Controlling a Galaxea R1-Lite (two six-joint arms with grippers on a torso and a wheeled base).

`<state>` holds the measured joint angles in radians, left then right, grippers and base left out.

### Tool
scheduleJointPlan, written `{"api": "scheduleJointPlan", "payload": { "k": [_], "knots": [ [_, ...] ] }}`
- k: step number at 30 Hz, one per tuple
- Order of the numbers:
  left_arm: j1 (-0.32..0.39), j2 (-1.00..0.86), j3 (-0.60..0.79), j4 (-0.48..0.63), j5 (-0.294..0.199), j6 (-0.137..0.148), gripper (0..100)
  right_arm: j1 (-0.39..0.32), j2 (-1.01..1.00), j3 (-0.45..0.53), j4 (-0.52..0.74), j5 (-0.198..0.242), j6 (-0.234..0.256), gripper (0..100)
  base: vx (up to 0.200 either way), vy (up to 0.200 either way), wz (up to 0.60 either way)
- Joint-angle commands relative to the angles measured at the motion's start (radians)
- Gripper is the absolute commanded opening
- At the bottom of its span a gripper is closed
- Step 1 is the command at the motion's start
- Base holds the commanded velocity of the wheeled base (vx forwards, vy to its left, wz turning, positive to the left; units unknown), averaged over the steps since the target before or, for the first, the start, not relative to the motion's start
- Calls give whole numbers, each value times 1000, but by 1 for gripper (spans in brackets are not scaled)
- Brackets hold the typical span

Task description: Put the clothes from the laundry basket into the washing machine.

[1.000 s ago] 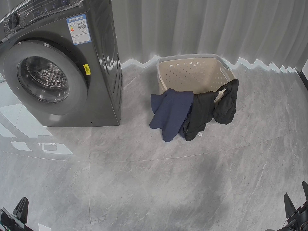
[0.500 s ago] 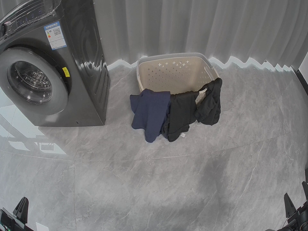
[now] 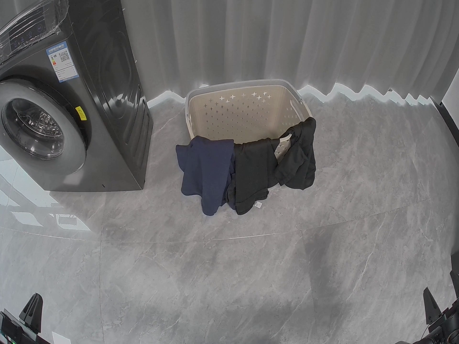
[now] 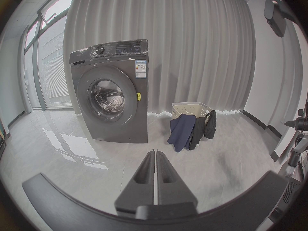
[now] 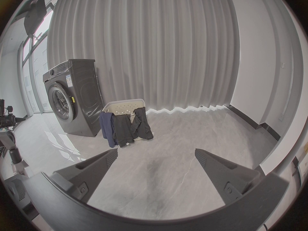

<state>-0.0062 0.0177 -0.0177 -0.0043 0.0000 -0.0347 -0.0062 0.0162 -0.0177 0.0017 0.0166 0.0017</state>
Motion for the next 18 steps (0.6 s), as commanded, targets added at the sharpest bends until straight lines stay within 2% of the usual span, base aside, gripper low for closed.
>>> {"api": "scheduleJointPlan", "payload": {
  "k": [1,18],
  "knots": [
    [0,-12,16,0,0,-2,0,0,-12,18,0,0,0,100,200,0,0],
    [0,-12,16,0,0,-7,0,-1,-12,18,0,0,0,100,200,0,0]
  ]
}}
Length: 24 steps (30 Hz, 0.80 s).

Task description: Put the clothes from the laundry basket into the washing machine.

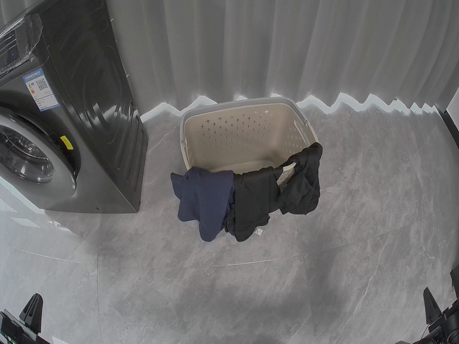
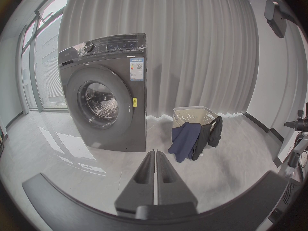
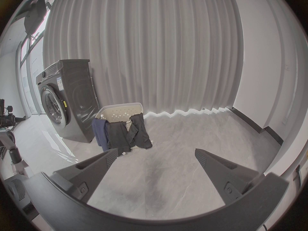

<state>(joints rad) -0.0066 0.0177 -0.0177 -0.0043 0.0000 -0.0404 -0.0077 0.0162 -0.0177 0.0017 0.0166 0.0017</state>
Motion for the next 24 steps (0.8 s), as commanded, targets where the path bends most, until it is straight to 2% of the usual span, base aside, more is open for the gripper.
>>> {"api": "scheduleJointPlan", "payload": {
  "k": [1,11,24],
  "knots": [
    [0,-12,16,0,2,-3,0,0,-12,18,0,0,0,100,200,0,0],
    [0,-12,16,0,6,-6,0,0,-10,18,0,0,0,100,20,0,0],
    [0,-12,16,0,6,-7,0,0,-10,18,0,0,0,100,0,-185,0]
  ]
}}
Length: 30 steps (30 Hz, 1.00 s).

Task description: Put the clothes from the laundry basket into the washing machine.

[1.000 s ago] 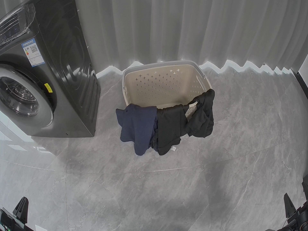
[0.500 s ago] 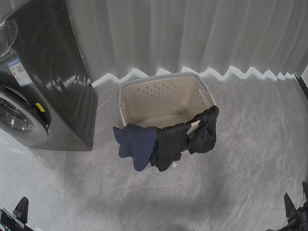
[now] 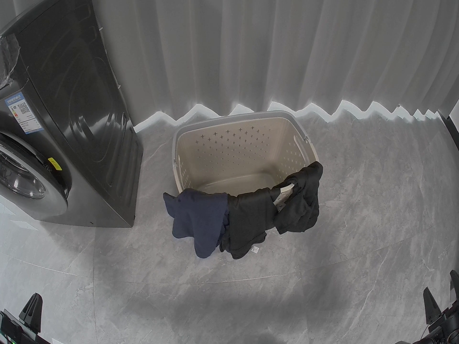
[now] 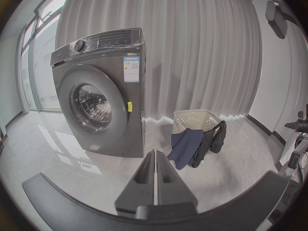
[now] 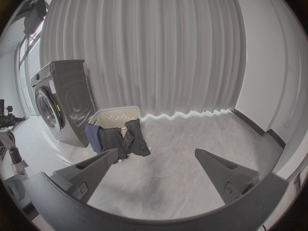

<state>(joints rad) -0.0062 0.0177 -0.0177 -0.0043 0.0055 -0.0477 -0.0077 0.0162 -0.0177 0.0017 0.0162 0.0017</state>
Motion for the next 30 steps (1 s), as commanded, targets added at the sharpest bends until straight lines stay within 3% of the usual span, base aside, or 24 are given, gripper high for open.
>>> {"api": "scheduleJointPlan", "payload": {
  "k": [1,8,17,23,30],
  "knots": [
    [0,-12,16,0,1,-1,0,0,-10,18,0,1,0,100,0,0,0],
    [0,-12,16,0,1,0,0,0,-12,18,0,1,0,100,0,0,0],
    [0,-12,16,0,2,-1,0,0,-12,18,0,1,0,100,200,0,0],
    [0,-12,16,0,2,0,0,0,-10,18,0,1,0,100,0,0,0],
    [0,-12,16,0,4,-1,0,0,-12,18,0,1,0,100,171,0,0]
  ]
}}
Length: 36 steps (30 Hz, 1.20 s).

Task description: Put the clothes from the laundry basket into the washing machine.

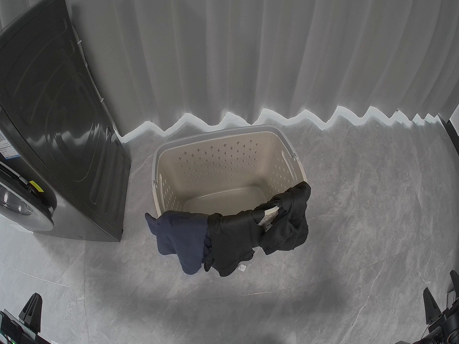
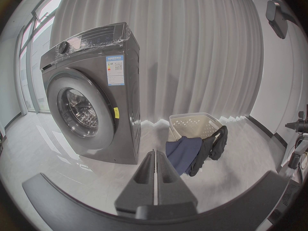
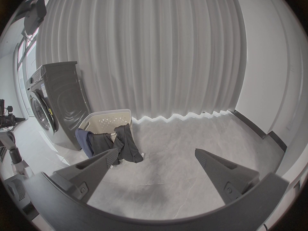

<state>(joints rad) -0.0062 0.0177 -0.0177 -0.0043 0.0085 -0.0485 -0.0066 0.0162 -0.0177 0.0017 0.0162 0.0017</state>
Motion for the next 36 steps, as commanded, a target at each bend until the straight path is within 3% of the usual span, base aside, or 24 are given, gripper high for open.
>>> {"api": "scheduleJointPlan", "payload": {
  "k": [1,5,11,36],
  "knots": [
    [0,-12,16,0,1,-1,0,-1,-10,18,0,1,0,100,0,0,0],
    [0,-12,16,0,1,1,0,-1,-10,18,0,1,0,100,0,0,0],
    [0,-12,16,0,1,-2,0,-1,-10,18,0,1,0,100,200,0,0],
    [0,-12,16,0,2,-4,0,-1,-10,18,0,1,0,100,56,0,0]
  ]
}}
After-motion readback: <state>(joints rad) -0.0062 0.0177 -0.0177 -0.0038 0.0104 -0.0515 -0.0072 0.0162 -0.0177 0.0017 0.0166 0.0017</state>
